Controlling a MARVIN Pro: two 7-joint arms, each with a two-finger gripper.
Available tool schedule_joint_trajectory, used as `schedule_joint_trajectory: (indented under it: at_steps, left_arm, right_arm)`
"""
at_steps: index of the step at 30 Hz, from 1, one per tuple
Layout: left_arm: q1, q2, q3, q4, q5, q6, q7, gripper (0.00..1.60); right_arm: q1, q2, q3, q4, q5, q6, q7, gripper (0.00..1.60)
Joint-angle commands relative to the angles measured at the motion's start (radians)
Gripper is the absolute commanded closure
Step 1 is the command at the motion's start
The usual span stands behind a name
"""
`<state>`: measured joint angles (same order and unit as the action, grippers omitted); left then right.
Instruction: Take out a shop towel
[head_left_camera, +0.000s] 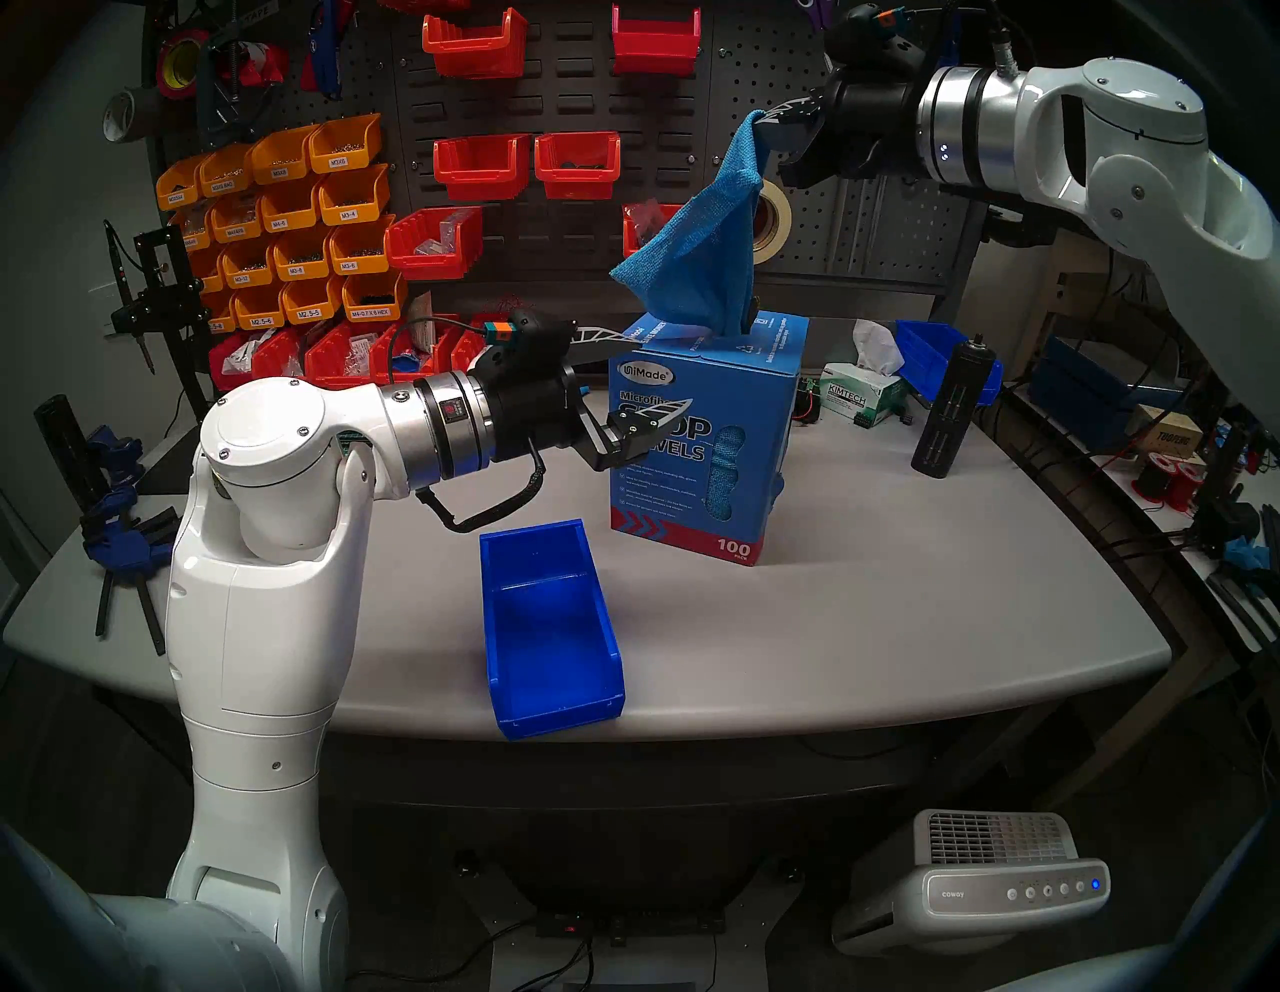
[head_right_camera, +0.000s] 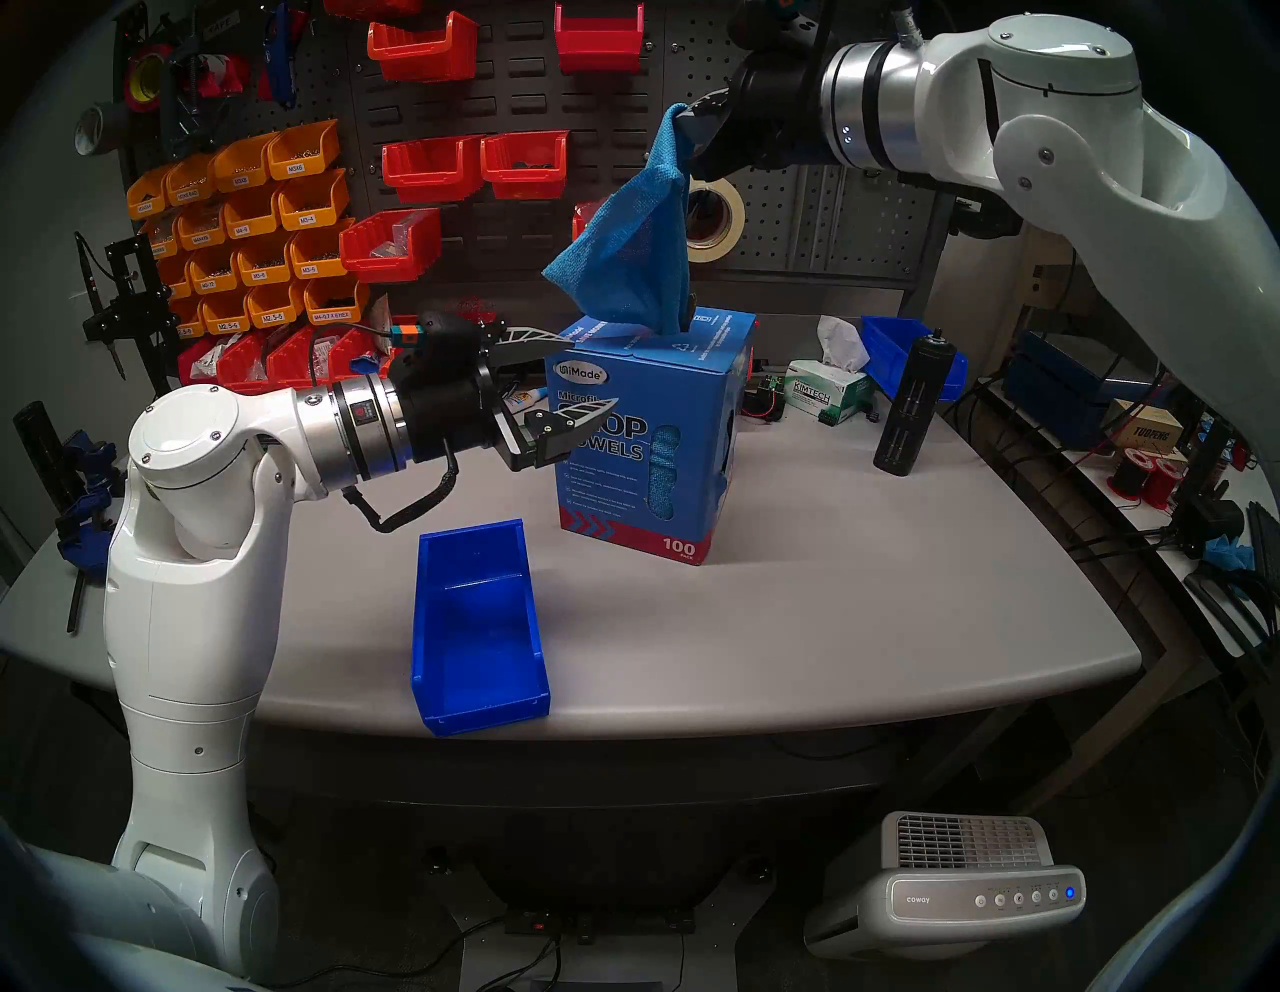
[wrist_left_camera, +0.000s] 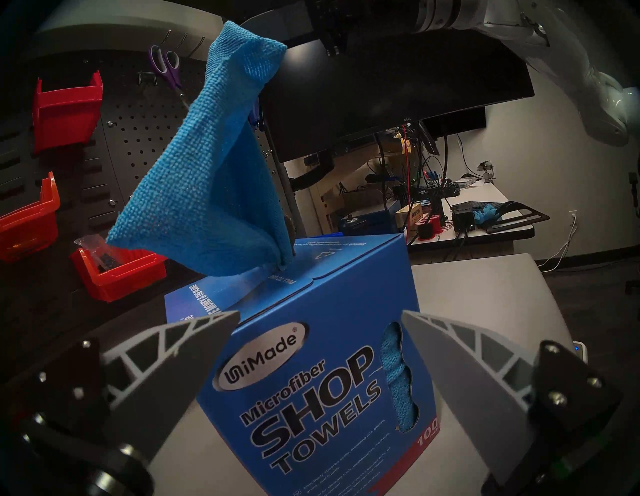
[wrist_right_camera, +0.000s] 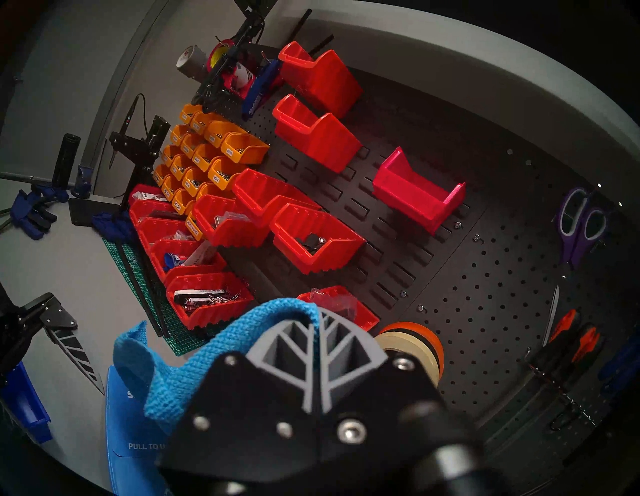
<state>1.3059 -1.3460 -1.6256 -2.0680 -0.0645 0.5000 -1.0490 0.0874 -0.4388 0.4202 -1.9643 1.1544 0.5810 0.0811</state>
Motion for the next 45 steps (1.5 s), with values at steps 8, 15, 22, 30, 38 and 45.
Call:
schedule_joint_trajectory:
  at_steps: [8,15,22,30,38,45]
  left_arm:
    - [-0.034,-0.003,-0.008,-0.016,-0.012,-0.001,-0.005,0.00]
    - [-0.037,-0.004,-0.012,-0.017,-0.015,0.000,-0.010,0.00]
    - [-0.040,-0.010,-0.019,-0.019,-0.020,0.001,-0.014,0.00]
    - [-0.048,-0.013,-0.031,-0.021,-0.025,0.004,-0.018,0.00]
    - [-0.058,-0.014,-0.040,-0.021,-0.027,0.007,-0.023,0.00]
    - [-0.087,-0.018,-0.043,-0.002,-0.031,0.001,-0.029,0.00]
  right_arm:
    - [0.095,-0.016,0.062,0.055,-0.010,0.035,0.047,1.60]
    - [0.126,-0.031,0.079,0.081,-0.024,0.062,0.083,1.60]
    - [0.146,-0.060,0.084,0.104,-0.042,0.082,0.109,1.60]
    - [0.172,-0.095,0.088,0.130,-0.065,0.097,0.133,1.60]
    - [0.199,-0.113,0.094,0.161,-0.087,0.103,0.152,1.60]
    - [0.177,-0.087,0.094,0.134,-0.073,0.103,0.150,1.60]
